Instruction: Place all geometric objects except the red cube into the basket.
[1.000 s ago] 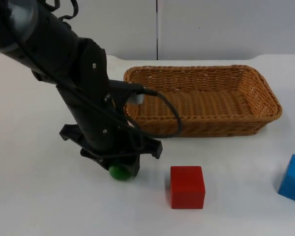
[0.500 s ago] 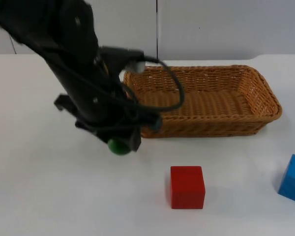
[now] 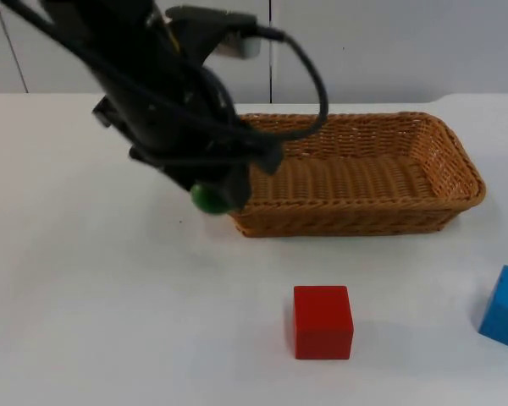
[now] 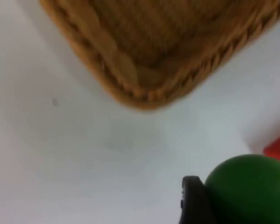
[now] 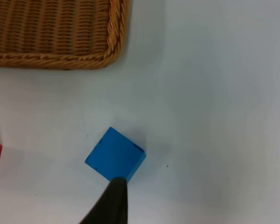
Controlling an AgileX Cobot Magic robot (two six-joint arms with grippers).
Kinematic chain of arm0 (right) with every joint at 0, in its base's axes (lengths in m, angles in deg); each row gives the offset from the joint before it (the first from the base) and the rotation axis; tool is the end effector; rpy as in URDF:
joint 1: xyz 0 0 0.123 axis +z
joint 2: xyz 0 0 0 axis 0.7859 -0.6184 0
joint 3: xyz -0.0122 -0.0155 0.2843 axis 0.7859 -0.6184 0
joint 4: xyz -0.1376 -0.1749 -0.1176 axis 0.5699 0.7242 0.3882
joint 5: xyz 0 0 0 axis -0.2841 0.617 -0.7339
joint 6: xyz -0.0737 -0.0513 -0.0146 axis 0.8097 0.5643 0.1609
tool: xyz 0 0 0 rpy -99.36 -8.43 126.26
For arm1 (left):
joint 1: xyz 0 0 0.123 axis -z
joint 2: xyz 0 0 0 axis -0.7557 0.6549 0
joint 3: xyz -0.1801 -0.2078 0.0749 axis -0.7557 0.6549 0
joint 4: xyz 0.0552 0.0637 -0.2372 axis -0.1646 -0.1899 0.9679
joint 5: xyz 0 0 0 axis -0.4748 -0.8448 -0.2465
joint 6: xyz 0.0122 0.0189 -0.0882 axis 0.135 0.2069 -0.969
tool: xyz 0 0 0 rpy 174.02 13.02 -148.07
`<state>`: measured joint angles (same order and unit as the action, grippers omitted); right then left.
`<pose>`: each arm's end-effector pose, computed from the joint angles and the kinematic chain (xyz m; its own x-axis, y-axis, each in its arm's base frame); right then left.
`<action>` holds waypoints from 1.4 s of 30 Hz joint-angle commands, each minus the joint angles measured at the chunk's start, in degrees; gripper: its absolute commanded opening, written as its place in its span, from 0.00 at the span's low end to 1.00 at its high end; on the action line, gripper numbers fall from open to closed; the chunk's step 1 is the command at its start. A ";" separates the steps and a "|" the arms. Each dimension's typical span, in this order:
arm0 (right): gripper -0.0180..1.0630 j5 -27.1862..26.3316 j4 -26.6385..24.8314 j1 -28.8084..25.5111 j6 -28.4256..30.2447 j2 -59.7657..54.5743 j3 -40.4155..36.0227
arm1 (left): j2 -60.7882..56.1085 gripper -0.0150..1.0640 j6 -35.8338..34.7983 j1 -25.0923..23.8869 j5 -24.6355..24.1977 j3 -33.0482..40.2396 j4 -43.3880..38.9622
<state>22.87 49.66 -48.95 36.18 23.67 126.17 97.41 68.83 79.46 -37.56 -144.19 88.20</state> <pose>0.1757 0.0122 0.2944 -0.7787 -0.0478 -0.6256 -0.0804 0.9965 0.0239 0.3182 -0.1975 0.2012 -0.8037 0.4604 -0.3770 0.5295 0.8424 -0.0998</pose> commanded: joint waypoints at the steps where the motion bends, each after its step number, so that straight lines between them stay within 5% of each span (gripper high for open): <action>1: 0.99 -0.56 0.39 -0.45 0.48 0.15 -0.07 | 2.60 0.01 0.53 0.39 -0.47 -5.64 -0.06; 12: 0.99 -0.56 0.39 -0.45 0.48 0.15 -0.07 | 19.96 0.01 1.59 0.39 -2.03 -27.90 -1.38; 27: 0.99 -0.69 0.19 -0.45 0.48 0.15 -0.07 | 30.08 0.04 2.03 0.39 -0.26 -34.14 -2.12; 30: 0.99 -0.69 0.19 -0.45 0.48 0.15 -0.07 | 30.08 0.26 2.03 0.39 -0.66 -34.14 -1.49; 31: 0.99 -0.69 0.19 -0.45 0.48 0.15 -0.07 | 30.08 0.26 2.03 0.39 -0.66 -34.14 -1.49; 36: 0.99 -0.70 0.03 -0.45 0.48 0.15 -0.07 | 30.08 0.65 2.03 0.39 -1.26 -34.14 1.87; 42: 0.99 -0.70 -0.05 -0.45 0.48 0.15 -0.07 | 28.07 0.76 1.53 0.39 -4.20 -34.14 4.84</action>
<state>22.87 49.66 -48.95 36.18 23.67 126.17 127.45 70.76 79.46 -40.74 -177.98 91.11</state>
